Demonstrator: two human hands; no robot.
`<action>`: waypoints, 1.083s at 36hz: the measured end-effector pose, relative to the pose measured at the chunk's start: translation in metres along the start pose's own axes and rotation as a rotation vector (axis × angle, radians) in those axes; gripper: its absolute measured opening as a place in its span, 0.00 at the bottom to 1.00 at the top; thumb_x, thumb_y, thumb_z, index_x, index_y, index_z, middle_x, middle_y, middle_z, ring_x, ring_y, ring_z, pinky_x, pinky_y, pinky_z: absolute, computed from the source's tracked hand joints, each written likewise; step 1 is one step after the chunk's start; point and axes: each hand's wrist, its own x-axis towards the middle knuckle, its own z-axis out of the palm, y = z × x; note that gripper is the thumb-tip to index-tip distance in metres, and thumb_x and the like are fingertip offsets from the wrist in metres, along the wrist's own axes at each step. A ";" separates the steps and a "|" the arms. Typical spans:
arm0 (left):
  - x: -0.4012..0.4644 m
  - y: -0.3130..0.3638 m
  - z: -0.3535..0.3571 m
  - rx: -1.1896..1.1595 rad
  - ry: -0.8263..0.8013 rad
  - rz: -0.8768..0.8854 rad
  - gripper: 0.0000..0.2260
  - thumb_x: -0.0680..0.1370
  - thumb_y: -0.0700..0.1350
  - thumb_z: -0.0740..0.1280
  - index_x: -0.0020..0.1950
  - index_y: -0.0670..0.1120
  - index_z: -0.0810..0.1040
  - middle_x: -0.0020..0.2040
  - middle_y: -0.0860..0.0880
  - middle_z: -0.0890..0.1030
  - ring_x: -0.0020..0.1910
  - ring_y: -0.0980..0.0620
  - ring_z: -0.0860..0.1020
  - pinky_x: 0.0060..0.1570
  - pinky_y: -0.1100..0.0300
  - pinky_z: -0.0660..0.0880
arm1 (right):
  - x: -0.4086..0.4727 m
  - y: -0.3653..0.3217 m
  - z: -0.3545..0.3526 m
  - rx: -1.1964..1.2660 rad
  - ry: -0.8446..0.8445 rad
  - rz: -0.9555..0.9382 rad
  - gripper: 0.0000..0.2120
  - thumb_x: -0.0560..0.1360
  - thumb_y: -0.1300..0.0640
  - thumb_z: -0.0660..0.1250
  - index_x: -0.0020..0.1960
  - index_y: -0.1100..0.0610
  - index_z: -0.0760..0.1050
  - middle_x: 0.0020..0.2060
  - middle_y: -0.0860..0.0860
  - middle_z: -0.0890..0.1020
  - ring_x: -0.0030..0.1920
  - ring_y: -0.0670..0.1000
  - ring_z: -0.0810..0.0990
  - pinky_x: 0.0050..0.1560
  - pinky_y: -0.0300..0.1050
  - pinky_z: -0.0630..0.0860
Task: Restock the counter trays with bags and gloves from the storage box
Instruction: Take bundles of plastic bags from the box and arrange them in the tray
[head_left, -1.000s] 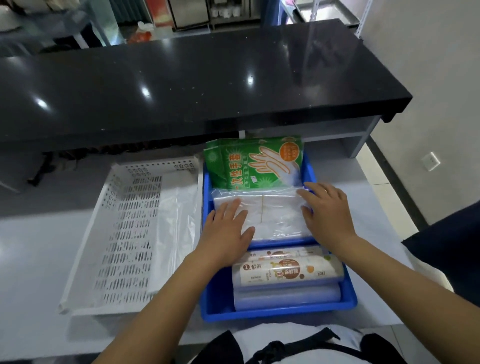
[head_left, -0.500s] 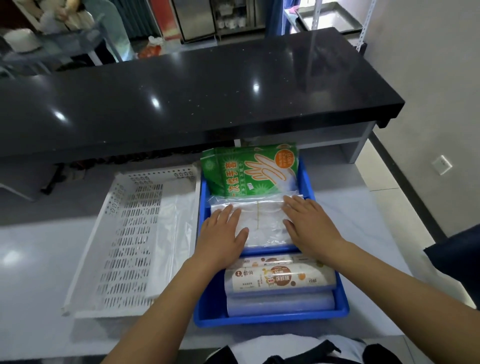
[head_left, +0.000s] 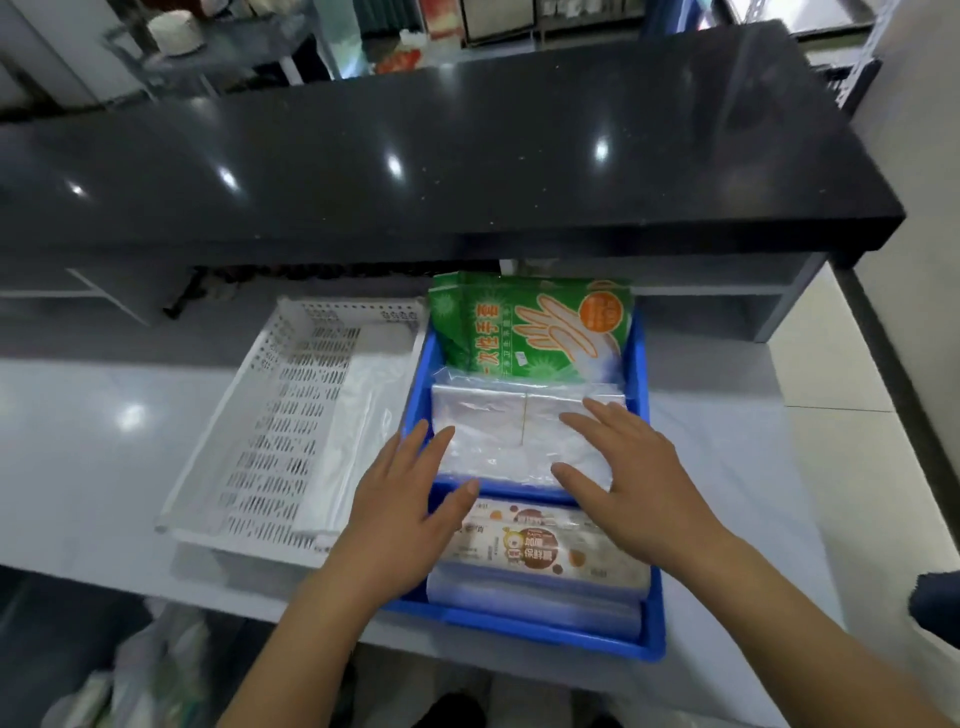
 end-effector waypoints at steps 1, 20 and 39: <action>-0.005 0.001 -0.001 -0.020 0.025 0.000 0.33 0.75 0.70 0.52 0.79 0.62 0.51 0.80 0.59 0.47 0.79 0.57 0.43 0.76 0.55 0.45 | -0.003 -0.004 0.000 0.007 -0.001 -0.008 0.27 0.77 0.38 0.61 0.75 0.39 0.61 0.78 0.43 0.61 0.78 0.48 0.56 0.76 0.51 0.53; -0.233 -0.212 0.012 -0.225 0.165 -0.241 0.32 0.77 0.64 0.62 0.78 0.60 0.55 0.80 0.57 0.51 0.79 0.54 0.49 0.77 0.53 0.50 | -0.134 -0.202 0.196 -0.047 -0.343 -0.320 0.26 0.75 0.39 0.66 0.72 0.42 0.68 0.73 0.44 0.68 0.74 0.47 0.64 0.73 0.48 0.62; -0.420 -0.385 0.033 -0.563 0.401 -0.816 0.31 0.78 0.56 0.65 0.78 0.54 0.58 0.77 0.54 0.61 0.75 0.55 0.59 0.73 0.62 0.56 | -0.138 -0.392 0.381 -0.325 -0.756 -0.651 0.24 0.76 0.41 0.66 0.71 0.45 0.71 0.71 0.45 0.72 0.72 0.46 0.68 0.72 0.49 0.65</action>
